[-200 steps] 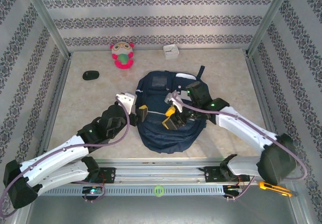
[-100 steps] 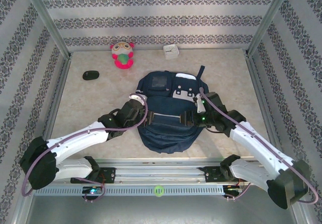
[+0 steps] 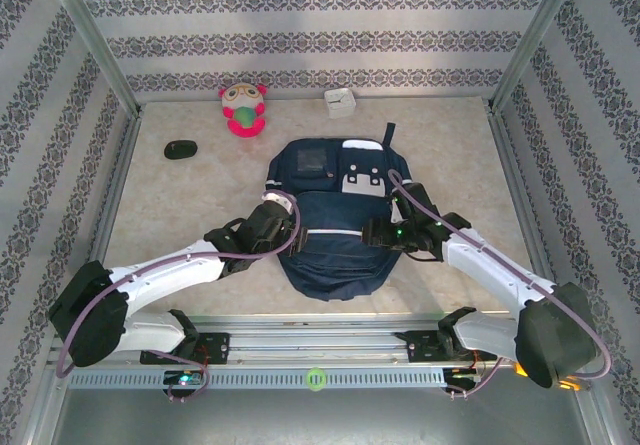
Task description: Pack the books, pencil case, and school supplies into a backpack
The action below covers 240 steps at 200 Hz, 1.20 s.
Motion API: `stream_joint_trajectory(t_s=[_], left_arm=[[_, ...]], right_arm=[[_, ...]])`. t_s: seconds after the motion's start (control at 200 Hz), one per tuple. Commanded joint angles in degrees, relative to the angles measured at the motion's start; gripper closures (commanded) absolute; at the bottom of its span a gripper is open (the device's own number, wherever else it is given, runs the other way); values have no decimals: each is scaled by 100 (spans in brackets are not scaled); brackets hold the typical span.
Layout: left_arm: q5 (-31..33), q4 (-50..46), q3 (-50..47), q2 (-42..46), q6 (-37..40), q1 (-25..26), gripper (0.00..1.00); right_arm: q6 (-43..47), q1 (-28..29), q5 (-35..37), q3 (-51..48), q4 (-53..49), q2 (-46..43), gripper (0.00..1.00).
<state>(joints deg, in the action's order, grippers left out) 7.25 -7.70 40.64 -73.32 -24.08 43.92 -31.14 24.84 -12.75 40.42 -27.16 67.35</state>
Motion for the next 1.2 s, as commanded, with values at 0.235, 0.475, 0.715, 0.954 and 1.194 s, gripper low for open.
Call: stream_joint_trajectory(t_s=[0.235, 0.475, 0.715, 0.954, 1.194], left_arm=[[-4035, -1066, 90, 1496, 4732, -2462, 24], [-4223, -2930, 1118, -54, 7383, -2537, 27], [-4390, -2295, 1336, -952, 7874, -2529, 26], [-4756, -2224, 1553, -1495, 7794, -2440, 32], [-4813, -2433, 1414, -1366, 7816, -2294, 54]], right_arm=[[1524, -1109, -1508, 848, -359, -764, 28], [1129, -1482, -2345, 701, -177, -544, 30], [1011, -1484, -2292, 356, -87, -797, 31], [841, -1483, -2271, 57, -50, -1047, 31], [746, -1483, -2243, -105, 1, -1179, 32]])
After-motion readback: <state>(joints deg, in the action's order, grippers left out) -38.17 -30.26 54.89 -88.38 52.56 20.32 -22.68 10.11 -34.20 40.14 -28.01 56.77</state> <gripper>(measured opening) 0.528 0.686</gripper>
